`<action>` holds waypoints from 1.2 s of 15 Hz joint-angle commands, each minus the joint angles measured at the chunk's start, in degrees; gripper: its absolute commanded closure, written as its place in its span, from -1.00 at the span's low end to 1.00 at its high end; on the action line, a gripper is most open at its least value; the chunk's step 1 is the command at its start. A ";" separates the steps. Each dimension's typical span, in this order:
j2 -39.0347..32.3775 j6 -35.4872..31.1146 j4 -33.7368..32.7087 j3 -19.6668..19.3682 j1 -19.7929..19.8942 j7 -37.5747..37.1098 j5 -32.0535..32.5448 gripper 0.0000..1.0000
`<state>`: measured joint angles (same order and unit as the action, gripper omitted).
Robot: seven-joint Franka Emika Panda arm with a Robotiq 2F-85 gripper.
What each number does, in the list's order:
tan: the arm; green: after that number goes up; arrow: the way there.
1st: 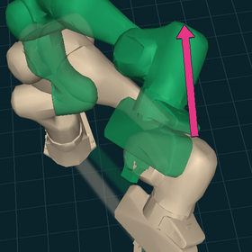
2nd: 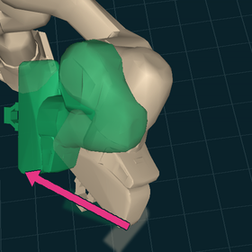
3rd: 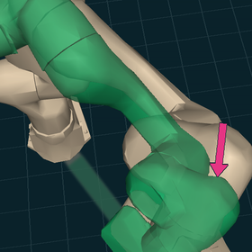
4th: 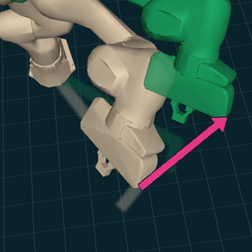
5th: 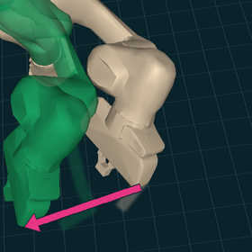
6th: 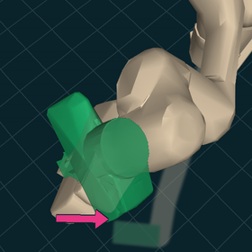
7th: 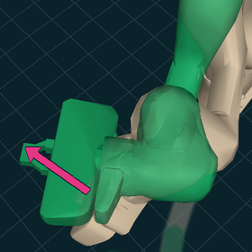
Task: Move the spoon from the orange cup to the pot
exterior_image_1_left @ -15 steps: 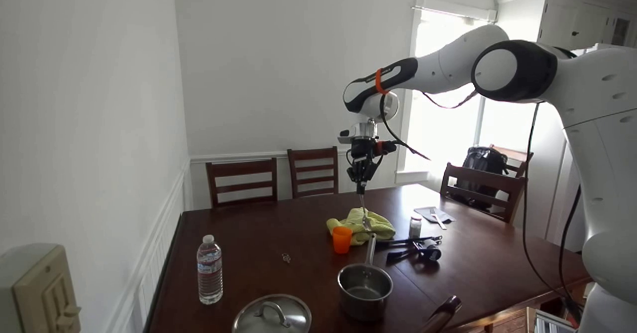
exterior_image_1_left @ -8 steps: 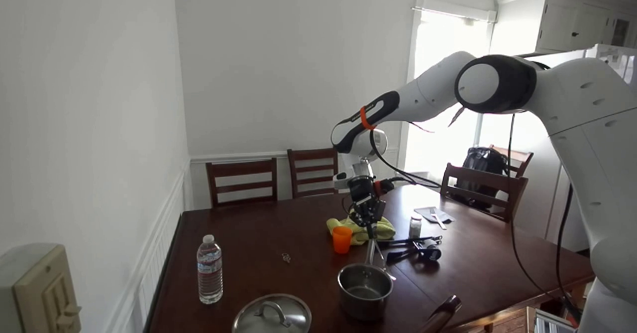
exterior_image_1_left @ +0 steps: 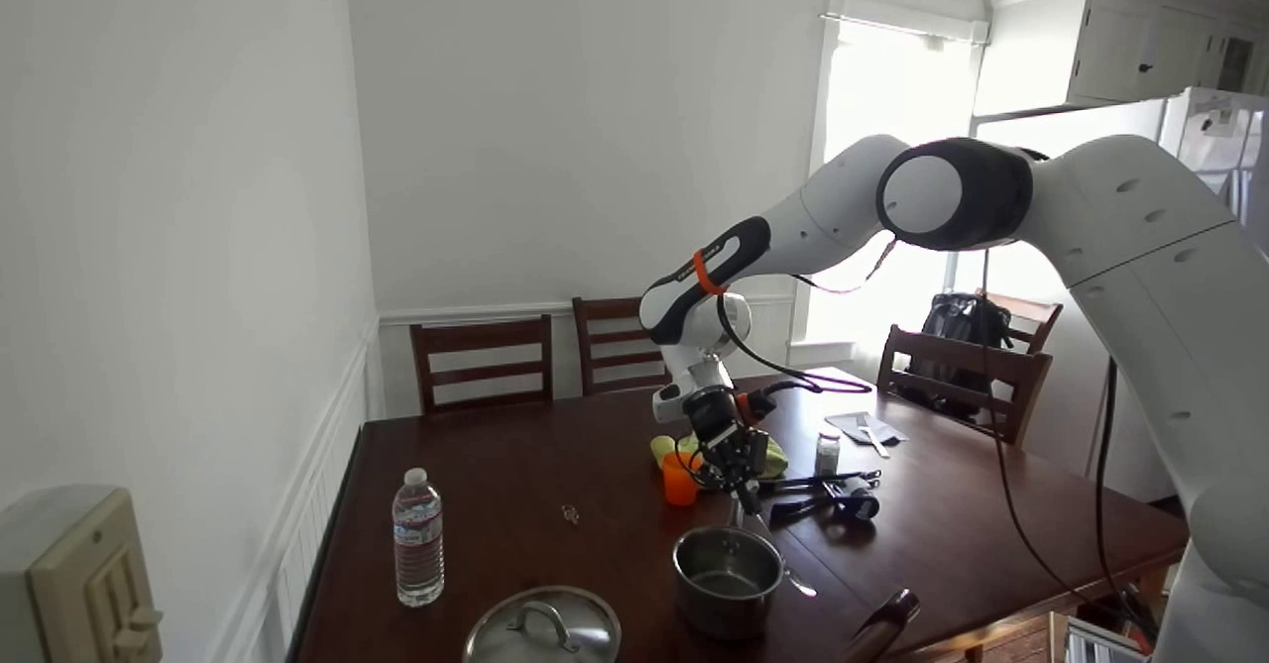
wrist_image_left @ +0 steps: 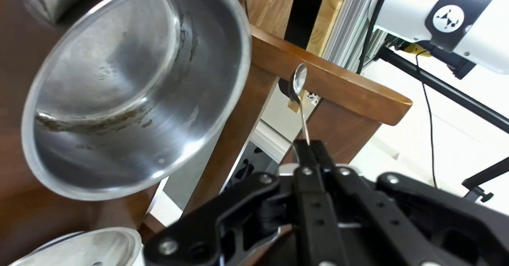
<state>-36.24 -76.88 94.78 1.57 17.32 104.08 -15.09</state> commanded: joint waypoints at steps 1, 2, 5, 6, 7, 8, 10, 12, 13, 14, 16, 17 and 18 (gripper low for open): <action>2.44 -0.05 -3.78 -1.30 2.17 0.59 -5.17 0.98; 2.13 -1.27 -5.10 -1.58 2.43 0.30 -6.59 0.98; 0.60 -7.36 -7.77 -2.47 2.79 -1.57 -10.43 0.98; 0.50 -10.04 -7.70 -2.72 2.57 -2.18 -10.73 0.98; 0.36 -11.70 -7.48 -2.89 2.30 -2.86 -10.39 0.98; -0.09 -13.32 -7.21 -3.04 1.74 -3.62 -9.36 0.98; -0.42 -16.82 -5.78 -2.83 1.16 -4.27 -8.51 0.98; -1.50 -17.86 -5.85 -2.66 0.60 -5.56 -7.70 0.98; -2.14 -17.36 -6.28 -2.81 0.13 -6.99 -6.85 0.98; -2.51 -16.69 -6.47 -2.80 -0.09 -7.99 -6.21 0.98; -2.94 -16.26 -6.11 -3.05 -1.07 -10.41 -3.93 0.98; -3.08 -15.89 -5.99 -3.12 -1.43 -11.66 -2.64 0.98; -3.22 -15.49 -5.94 -3.32 -1.90 -13.29 -1.04 0.98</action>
<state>-39.44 -93.59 88.47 -0.78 16.90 94.85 -19.97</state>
